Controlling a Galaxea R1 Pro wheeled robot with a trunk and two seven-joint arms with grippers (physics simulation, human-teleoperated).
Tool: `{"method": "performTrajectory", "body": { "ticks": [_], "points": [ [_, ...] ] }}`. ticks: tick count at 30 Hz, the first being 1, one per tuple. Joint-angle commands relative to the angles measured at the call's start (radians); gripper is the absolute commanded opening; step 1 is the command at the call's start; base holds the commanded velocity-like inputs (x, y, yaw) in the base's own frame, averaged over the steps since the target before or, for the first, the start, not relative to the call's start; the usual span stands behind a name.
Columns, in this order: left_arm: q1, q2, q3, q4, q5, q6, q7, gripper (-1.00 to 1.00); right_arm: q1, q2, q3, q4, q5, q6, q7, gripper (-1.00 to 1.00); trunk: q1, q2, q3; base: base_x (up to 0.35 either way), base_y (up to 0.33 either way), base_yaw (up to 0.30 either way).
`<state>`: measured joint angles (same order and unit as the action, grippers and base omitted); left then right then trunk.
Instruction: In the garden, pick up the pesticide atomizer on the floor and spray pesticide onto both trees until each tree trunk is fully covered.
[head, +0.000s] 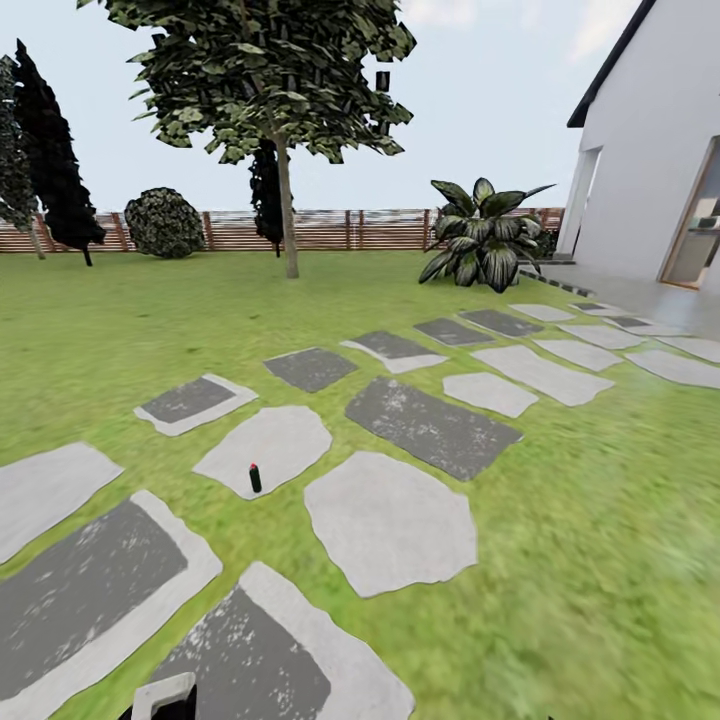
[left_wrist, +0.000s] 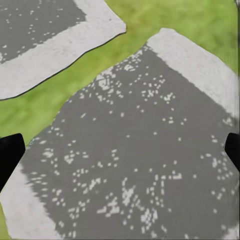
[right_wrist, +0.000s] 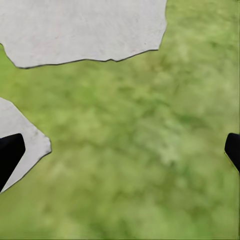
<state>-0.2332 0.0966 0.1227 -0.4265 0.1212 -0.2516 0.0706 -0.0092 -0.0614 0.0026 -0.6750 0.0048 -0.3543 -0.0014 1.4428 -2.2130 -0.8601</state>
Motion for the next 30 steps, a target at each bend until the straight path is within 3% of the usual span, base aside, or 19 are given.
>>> {"method": "performTrajectory", "body": {
  "ticks": [1, 30],
  "points": [
    [0.0, 0.0, 0.0, 0.0, 0.0, 0.0, 0.0, 1.0, 0.0, 0.0, 0.0, 0.0, 0.0, 0.0, 0.0, 1.0, 0.0, 0.0, 0.0, 0.303, -0.135, 0.0],
    [0.0, 0.0, 0.0, 0.0, 0.0, 0.0, 0.0, 1.0, 0.0, 0.0, 0.0, 0.0, 0.0, 0.0, 0.0, 1.0, 0.0, 0.0, 0.0, 0.303, -0.135, 0.0]
  ]
}}
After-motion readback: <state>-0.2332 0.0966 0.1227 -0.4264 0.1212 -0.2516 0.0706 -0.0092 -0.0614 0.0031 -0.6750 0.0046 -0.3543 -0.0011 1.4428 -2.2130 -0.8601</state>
